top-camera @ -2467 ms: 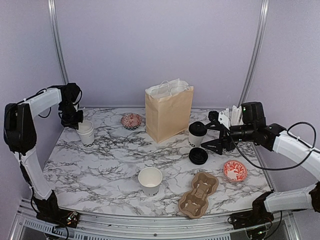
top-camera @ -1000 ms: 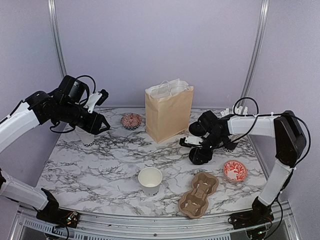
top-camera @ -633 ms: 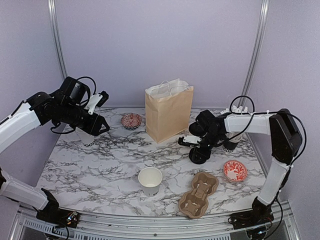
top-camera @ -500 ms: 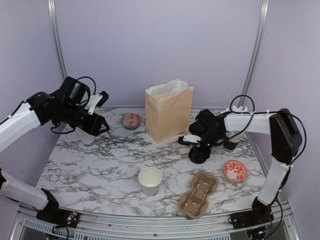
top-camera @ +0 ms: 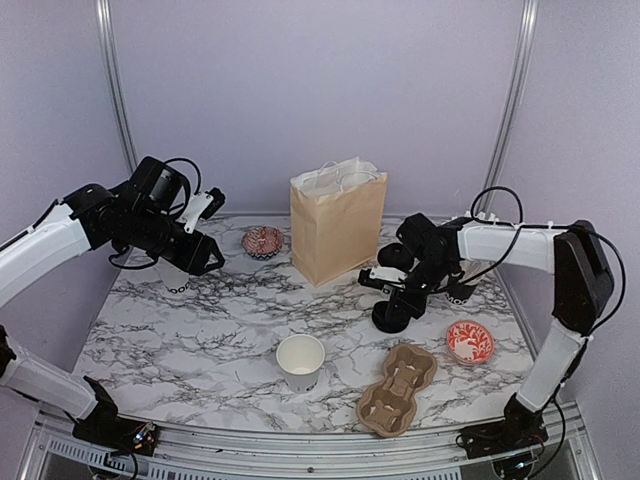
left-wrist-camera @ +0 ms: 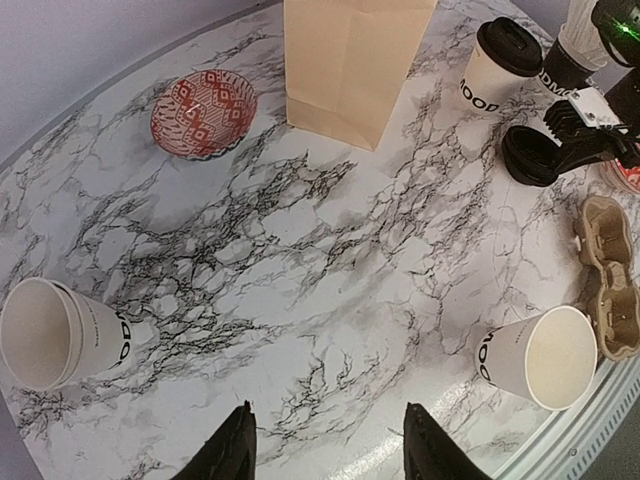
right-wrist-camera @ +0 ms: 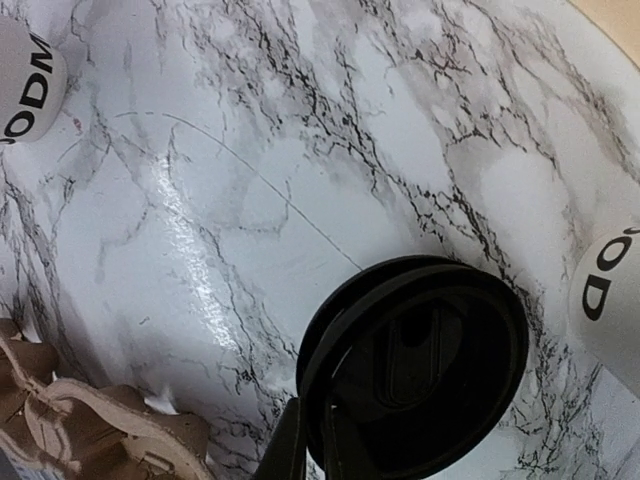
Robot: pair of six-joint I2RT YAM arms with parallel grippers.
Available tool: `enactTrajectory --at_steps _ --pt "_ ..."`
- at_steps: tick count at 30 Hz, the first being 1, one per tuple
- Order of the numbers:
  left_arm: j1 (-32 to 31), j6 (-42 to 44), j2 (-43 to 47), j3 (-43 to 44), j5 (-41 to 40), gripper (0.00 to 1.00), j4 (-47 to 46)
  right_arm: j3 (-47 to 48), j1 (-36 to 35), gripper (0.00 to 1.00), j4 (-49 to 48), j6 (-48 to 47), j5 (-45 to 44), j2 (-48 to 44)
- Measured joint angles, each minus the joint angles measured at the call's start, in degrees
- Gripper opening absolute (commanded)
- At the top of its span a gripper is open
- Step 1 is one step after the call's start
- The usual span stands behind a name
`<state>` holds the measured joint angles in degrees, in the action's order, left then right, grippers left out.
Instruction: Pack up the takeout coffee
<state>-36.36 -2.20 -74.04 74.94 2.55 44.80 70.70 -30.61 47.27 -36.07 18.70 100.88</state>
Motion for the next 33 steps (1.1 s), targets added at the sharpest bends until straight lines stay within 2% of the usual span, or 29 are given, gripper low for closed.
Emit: enactTrajectory --at_steps 7,8,9,10,12,16,24,33 --pt "-2.1 0.1 -2.8 1.2 0.0 0.51 0.0 0.7 0.0 0.10 1.0 0.0 3.1 -4.8" --pt "-2.5 0.1 -3.2 1.4 0.0 0.51 -0.1 0.8 0.0 0.18 1.0 0.0 3.4 -4.8" --pt "-3.0 0.1 -3.5 1.6 0.0 0.51 -0.1 0.8 0.0 0.31 1.0 0.0 3.6 -4.8" --pt "-3.5 0.1 -3.8 1.9 0.0 0.51 -0.2 0.8 0.0 0.37 1.2 0.3 3.8 -4.7" --pt "-4.5 0.1 -3.9 2.0 -0.1 0.51 -0.4 0.7 0.0 0.44 1.1 0.1 3.8 -4.7" --pt "-5.7 0.1 -3.9 2.0 -0.2 0.51 -0.5 0.4 0.0 0.49 0.5 0.5 2.9 -4.3" --pt "-6.5 0.1 -3.9 2.0 -1.1 0.51 -0.5 -0.3 0.0 0.45 -0.9 1.6 0.1 0.6" --pt "-6.9 0.1 -3.9 2.0 -1.5 0.51 -0.5 -0.2 0.0 0.18 -1.4 2.8 -1.5 3.6"
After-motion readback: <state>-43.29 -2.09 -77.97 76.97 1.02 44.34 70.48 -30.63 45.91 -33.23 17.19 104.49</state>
